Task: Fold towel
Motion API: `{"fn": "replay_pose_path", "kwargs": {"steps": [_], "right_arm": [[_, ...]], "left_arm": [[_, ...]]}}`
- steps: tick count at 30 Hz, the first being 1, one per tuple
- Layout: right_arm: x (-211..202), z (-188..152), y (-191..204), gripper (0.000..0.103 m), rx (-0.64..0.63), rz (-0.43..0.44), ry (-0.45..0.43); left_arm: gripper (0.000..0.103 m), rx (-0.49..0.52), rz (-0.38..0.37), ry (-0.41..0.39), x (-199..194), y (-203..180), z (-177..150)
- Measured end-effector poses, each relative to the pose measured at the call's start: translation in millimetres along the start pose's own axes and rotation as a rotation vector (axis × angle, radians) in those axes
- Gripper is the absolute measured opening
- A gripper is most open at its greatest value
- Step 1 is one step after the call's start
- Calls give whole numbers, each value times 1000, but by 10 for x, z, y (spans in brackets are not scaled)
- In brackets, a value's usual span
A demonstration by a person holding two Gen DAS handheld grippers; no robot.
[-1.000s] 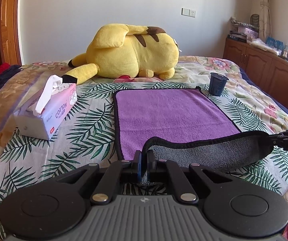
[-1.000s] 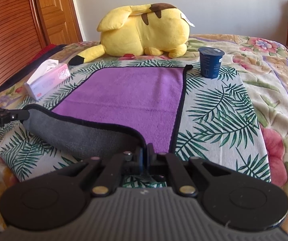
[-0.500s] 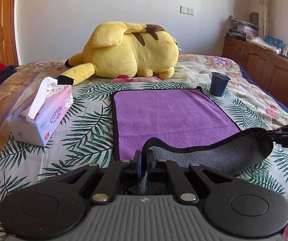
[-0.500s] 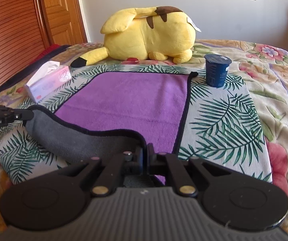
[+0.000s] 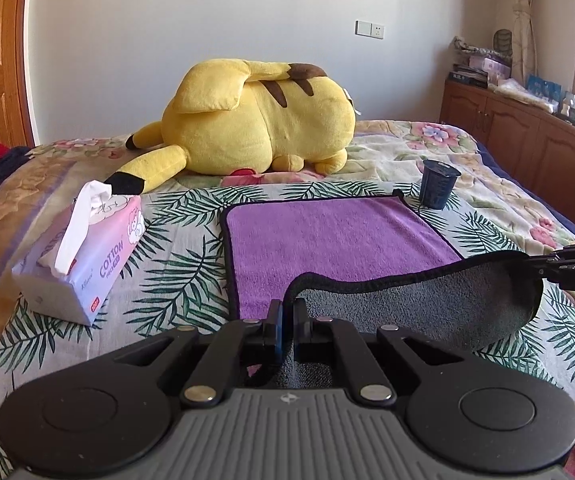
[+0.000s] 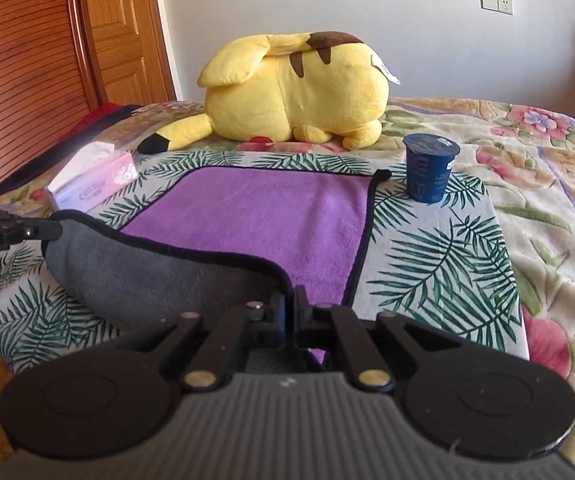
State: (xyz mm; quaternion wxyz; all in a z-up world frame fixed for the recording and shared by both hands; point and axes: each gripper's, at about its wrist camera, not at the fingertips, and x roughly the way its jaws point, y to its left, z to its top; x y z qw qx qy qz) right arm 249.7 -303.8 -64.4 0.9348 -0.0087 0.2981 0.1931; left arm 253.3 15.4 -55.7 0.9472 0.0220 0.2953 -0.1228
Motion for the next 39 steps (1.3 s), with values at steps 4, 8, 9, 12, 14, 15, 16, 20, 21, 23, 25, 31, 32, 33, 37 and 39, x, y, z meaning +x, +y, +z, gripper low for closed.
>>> {"fn": "replay_pose_path", "kwargs": {"steps": [4,8,9,12,14,15,16,20,21,23,25,31,32,33,37,39], "right_arm": [[5,77,2,4,-16,-1,-18],[25,177,-8,4,-32,-3,-40],[34,204,-15,4,-35,-4,-45],[70,272,-36,4,-43,-8,-61],[112,317,-56,4,-45,-9,-66],[135,340,-65,4,-47,-12,-68],[156,366,-71,4,-52,-13,-72],[225,491,-90,4,-75,-24,-97],[240,525,-98,4,-79,-26,-102],[274,593,-118,4,-87,-32,-112],[298,652,-138,4,-93,-39,-122],[386,790,-171,4,-118,-60,-152],[404,814,-176,4,-123,-65,-157],[423,837,-179,4,-126,-71,-164],[505,926,-207,4,-123,-91,-193],[554,954,-219,4,-124,-97,-204]], "left_arm": [[0,8,-2,-5,43,3,75],[0,14,-2,-18,92,15,174],[0,22,2,-24,108,17,205],[0,66,2,-26,160,-11,287],[0,97,9,-30,193,-27,356],[0,104,8,-33,209,-23,399],[0,107,10,-38,225,-14,442],[0,129,14,-49,298,-7,589],[0,144,18,-55,316,-22,626],[0,159,24,-62,348,-34,686],[0,159,27,-72,365,-29,747],[0,135,37,-99,452,-9,938],[0,129,37,-104,471,-2,965],[0,126,40,-109,489,3,987],[0,118,56,-124,594,29,1057],[0,122,63,-125,661,37,1092]]}}
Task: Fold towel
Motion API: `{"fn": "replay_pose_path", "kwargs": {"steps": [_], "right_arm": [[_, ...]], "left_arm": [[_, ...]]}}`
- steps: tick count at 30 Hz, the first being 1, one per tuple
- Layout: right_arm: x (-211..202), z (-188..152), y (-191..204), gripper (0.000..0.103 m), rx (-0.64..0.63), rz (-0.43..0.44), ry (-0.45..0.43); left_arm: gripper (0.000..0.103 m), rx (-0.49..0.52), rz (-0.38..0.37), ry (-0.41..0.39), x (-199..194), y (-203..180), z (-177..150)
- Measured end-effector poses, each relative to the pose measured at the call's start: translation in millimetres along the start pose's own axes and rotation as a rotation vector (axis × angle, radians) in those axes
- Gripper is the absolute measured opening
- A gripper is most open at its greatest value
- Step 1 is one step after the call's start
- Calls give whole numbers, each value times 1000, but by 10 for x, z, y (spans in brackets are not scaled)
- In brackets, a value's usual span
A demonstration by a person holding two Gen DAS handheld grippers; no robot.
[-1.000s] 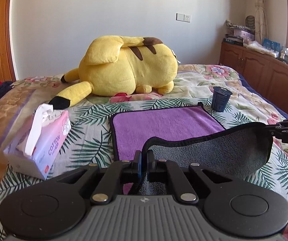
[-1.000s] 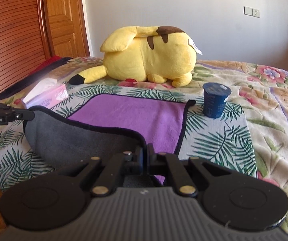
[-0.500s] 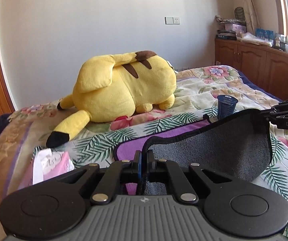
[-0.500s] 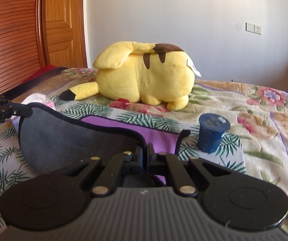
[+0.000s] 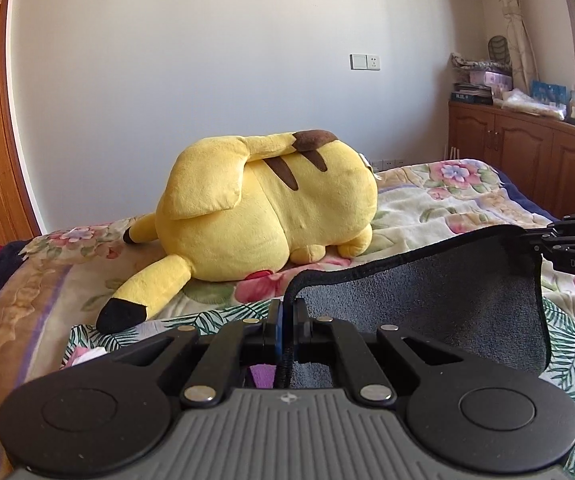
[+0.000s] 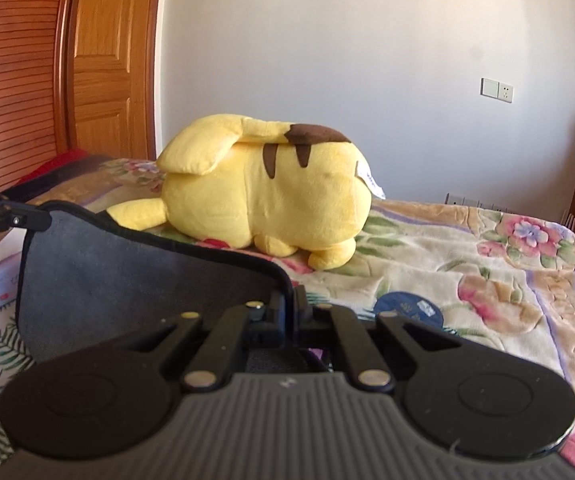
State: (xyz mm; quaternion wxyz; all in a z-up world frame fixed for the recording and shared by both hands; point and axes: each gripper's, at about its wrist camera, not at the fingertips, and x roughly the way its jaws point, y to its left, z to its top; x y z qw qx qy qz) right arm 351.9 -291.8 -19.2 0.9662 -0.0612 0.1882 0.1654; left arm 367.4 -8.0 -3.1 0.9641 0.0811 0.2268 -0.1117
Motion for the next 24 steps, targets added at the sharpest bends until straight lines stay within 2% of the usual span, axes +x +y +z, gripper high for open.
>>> {"fn": "replay_pose_path", "kwargs": {"steps": [11,24], "right_arm": [[365,-52,-88,4,15,-55,-10],[893,-261,-52,4,-37,-68,108]], "left_arm": [[0,49,37,-19,367,-10,80],[0,24,94,86,997,116,-205]]}}
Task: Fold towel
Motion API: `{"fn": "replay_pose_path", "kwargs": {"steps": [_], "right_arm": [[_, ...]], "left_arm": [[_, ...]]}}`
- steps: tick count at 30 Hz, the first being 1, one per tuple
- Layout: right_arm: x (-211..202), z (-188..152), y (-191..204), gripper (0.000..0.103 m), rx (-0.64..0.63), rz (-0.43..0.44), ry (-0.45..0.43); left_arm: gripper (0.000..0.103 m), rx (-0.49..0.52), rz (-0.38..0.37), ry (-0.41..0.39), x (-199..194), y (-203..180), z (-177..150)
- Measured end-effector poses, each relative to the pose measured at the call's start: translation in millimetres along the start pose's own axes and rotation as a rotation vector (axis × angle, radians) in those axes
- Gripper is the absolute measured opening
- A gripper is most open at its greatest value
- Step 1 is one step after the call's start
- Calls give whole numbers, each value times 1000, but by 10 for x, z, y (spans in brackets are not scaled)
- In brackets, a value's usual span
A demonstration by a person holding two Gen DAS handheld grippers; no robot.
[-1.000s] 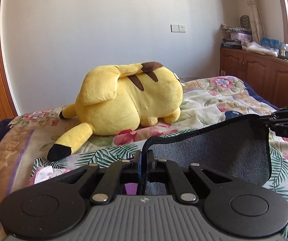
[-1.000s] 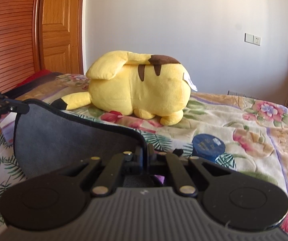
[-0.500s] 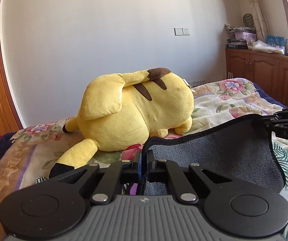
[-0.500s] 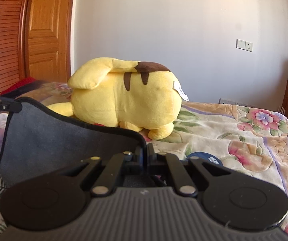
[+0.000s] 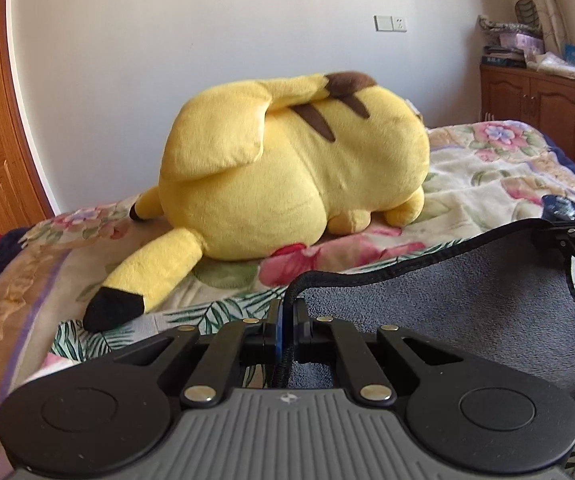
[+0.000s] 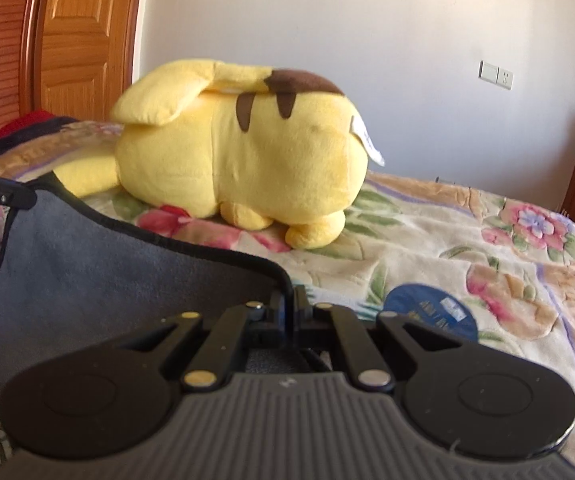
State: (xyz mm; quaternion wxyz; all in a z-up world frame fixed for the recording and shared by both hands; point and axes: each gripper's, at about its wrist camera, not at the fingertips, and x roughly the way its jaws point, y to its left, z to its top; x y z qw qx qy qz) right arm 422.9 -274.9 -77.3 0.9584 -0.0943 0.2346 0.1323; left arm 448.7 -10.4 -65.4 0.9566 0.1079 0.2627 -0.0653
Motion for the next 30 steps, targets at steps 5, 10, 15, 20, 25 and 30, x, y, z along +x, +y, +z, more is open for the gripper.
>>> {"fn": "replay_pose_path", "kwargs": {"steps": [5,10,15,20,25,30], "right_arm": [[102,-81,20,5,-12,-7,44],[91,-70,38,15,-14,-10,48],[6,-82,2,16,26,5,48],[-199,-58,17,16,43,20,45],[-511,72,23,16,63,33,26],[-858,222,19,16,79,40,8]], "left_arm": [[0,-11,-3,33,131,-10,-84],[8,-19,6,38,127,-6,-98],[33,-57,5,25,40,15,-101],[37,-81,-7,30,-105,-18,-121],[38,-72,-28,32,-377,-107,-69],[40,-52,-44,20,-734,-179,43]]}}
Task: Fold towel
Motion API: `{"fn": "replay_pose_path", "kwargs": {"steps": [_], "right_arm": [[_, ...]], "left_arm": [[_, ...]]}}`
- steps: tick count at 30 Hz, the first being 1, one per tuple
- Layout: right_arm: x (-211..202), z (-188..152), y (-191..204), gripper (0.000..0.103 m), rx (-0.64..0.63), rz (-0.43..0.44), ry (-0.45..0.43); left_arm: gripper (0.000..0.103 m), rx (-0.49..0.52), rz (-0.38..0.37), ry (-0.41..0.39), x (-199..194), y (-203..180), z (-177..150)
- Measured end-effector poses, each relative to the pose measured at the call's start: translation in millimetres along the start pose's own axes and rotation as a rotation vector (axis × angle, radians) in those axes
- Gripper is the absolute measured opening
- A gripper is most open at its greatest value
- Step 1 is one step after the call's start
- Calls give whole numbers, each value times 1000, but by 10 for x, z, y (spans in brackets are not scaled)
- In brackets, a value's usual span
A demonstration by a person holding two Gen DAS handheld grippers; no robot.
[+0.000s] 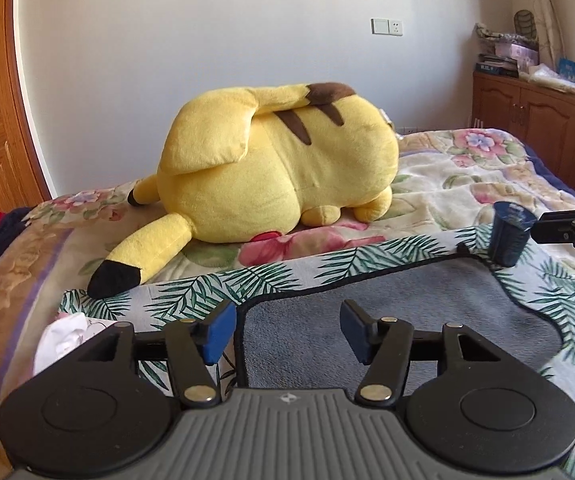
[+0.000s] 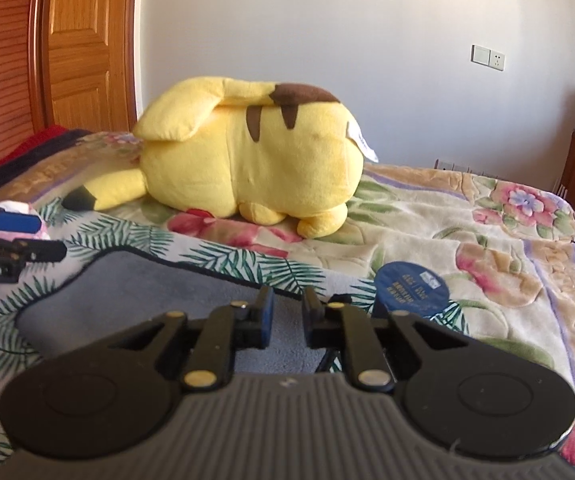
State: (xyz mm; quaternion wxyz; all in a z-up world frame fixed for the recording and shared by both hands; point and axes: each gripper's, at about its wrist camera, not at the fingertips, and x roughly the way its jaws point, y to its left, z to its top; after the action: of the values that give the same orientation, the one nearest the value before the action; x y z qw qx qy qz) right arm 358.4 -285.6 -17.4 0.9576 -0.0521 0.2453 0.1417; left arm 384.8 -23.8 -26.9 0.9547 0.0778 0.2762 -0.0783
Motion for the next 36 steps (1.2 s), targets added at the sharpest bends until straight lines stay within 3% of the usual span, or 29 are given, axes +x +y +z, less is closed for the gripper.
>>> {"fn": "replay_pose_path", "kwargs": {"steps": [28,29,30,31,36], "right_arm": [[-1463,201,218,17,56,5,-63],[-1508,206,229,26,56,-1,-66],[-1561,210,239,44,57,-10,-75],[-1605,216,248,50,57,-15,-84],[-1784,219,306,63,59,-28,-91]], "left_arm": [[50,-14,4,-76,-1680,-96,321],[51,-20,1,-81,-1741,-106,317],[52,-24,-2,-84,-1796,-115,308],[53,-24,-7,-87,-1866,-126,290],[63,-29,-12,-99,-2124,-162,196]]}}
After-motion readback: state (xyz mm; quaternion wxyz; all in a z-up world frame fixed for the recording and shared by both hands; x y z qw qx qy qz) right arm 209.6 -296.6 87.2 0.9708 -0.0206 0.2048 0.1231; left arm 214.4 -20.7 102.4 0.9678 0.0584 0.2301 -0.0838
